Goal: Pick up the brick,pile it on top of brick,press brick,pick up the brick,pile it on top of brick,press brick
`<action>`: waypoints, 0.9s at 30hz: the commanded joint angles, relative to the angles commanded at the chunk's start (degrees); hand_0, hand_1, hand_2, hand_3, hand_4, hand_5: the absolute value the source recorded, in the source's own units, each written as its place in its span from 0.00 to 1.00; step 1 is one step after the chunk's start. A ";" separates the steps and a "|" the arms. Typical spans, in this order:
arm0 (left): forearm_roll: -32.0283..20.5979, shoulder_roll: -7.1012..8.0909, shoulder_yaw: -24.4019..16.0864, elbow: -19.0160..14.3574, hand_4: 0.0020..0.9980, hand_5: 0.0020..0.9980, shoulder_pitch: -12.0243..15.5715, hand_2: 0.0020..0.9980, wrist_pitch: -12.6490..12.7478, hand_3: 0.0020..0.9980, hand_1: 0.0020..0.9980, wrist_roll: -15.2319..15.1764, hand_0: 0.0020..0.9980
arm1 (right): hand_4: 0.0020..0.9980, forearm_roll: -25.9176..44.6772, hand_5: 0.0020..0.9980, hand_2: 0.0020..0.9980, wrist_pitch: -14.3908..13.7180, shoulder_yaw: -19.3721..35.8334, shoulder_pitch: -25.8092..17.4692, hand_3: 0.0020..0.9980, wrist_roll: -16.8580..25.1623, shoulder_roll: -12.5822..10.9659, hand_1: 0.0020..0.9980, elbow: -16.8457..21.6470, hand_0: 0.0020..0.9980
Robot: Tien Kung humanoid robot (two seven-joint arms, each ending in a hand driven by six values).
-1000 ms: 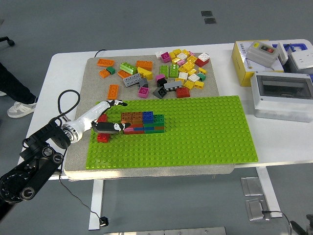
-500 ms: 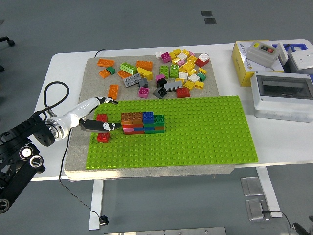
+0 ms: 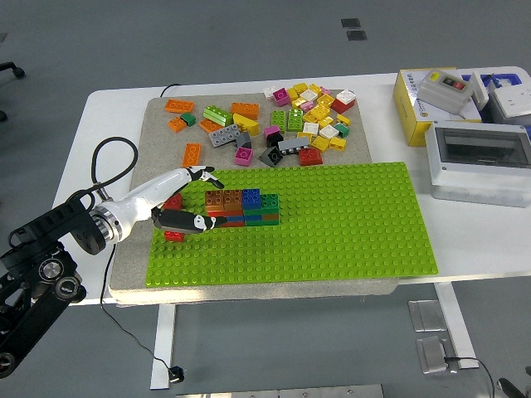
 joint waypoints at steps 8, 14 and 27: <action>0.27 -0.12 -0.09 0.74 0.86 0.47 0.21 1.00 0.02 0.73 1.00 0.00 1.00 | 0.59 0.38 0.99 0.68 -0.08 -0.31 -0.03 0.78 0.08 0.04 0.69 0.00 0.73; 0.29 -0.29 -0.29 1.40 0.87 0.48 0.26 1.00 0.07 0.73 1.00 -0.09 1.00 | 0.60 0.66 0.99 0.68 -0.13 -0.57 0.00 0.78 0.18 0.04 0.69 0.00 0.73; 0.05 -0.95 -0.15 3.80 0.86 0.48 -0.11 1.00 0.45 0.73 1.00 -0.85 1.00 | 0.60 1.12 0.99 0.68 -0.15 -1.04 0.07 0.78 0.35 0.09 0.69 0.00 0.73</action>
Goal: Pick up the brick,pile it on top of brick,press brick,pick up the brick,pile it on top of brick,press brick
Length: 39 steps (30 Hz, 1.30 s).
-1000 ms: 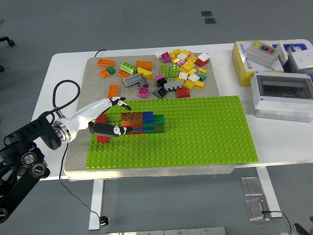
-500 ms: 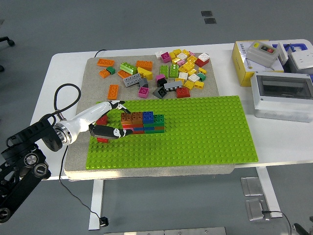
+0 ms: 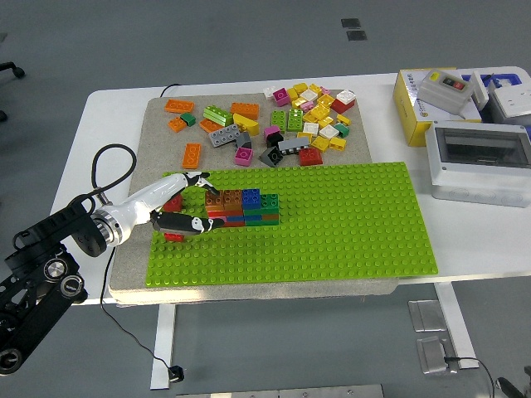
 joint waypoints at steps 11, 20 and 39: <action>-0.62 -0.85 0.54 3.54 0.86 0.48 -1.01 1.00 0.75 0.72 1.00 -1.19 1.00 | 0.60 0.47 0.99 0.68 0.02 -0.50 0.02 0.78 0.19 0.04 0.69 0.00 0.73; -1.08 -1.52 1.12 5.59 0.86 0.48 -1.64 1.00 0.96 0.72 1.00 -1.71 1.00 | 0.60 1.14 0.99 0.68 0.02 -1.09 0.00 0.78 0.45 0.07 0.69 0.00 0.73; -2.15 -2.24 1.66 7.90 0.85 0.48 -2.07 1.00 1.01 0.72 1.00 -2.36 1.00 | 0.61 2.16 0.99 0.68 0.10 -2.34 -0.06 0.78 0.91 0.11 0.69 0.00 0.73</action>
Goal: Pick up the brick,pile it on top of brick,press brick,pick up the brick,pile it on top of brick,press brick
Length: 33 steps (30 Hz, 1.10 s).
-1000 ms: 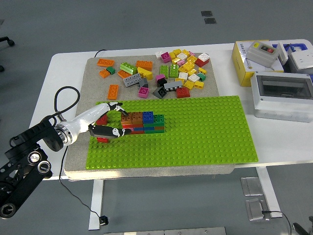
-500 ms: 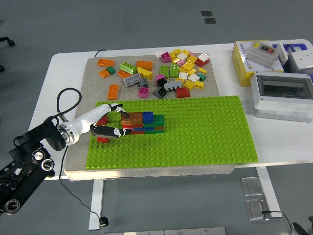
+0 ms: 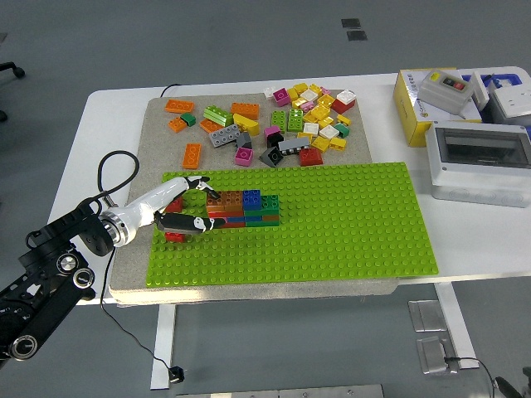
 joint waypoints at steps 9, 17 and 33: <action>-0.67 -0.26 0.19 1.02 0.85 0.48 0.00 1.00 -0.05 0.72 1.00 -0.11 1.00 | 0.61 0.22 0.99 0.68 -0.03 -0.48 -0.09 0.78 0.18 0.01 0.69 0.00 0.73; -0.97 -0.12 -0.24 0.59 0.85 0.48 0.14 1.00 0.03 0.71 1.00 -0.33 1.00 | 0.61 0.50 1.00 0.68 -0.09 -0.84 -0.15 0.78 0.25 0.00 0.69 0.00 0.73; -1.67 2.02 -4.22 -7.64 0.85 0.48 1.71 1.00 0.88 0.69 1.00 -0.29 1.00 | 0.61 -0.41 0.99 0.68 -0.12 -0.19 -0.36 0.78 0.13 -0.04 0.69 0.00 0.73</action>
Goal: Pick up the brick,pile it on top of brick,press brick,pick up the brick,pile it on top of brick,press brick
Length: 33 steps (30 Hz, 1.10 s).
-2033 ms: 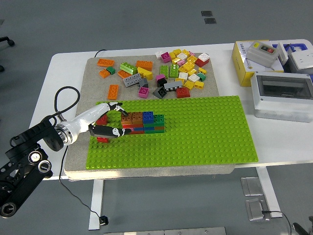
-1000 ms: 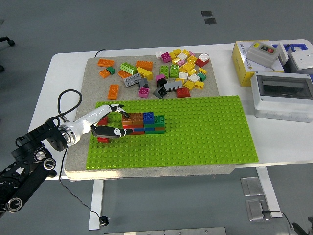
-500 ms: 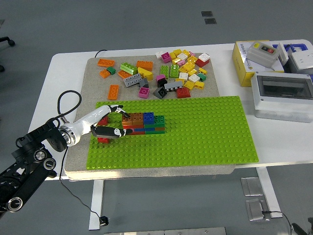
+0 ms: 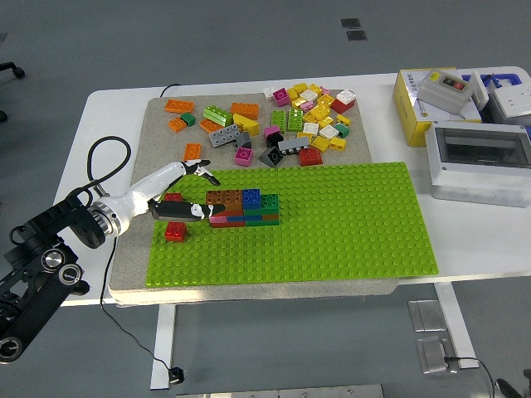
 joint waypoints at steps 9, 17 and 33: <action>-0.20 3.07 -8.67 -3.12 0.75 0.31 7.01 1.00 3.89 0.74 0.98 -3.95 1.00 | 0.61 1.64 1.00 0.68 -0.56 -1.22 -0.81 0.78 0.51 0.09 0.69 0.00 0.73; 0.75 2.55 -9.60 1.30 0.71 0.26 10.01 1.00 8.74 0.76 0.96 -8.48 0.99 | 0.61 1.61 1.00 0.68 -0.57 -1.25 -0.93 0.78 0.48 0.33 0.69 0.00 0.73; 1.34 1.70 -8.29 4.82 0.60 0.16 11.29 1.00 10.38 0.75 0.93 -9.86 0.98 | 0.61 3.95 1.00 0.68 -0.81 -3.34 -0.71 0.78 1.04 0.41 0.69 0.00 0.73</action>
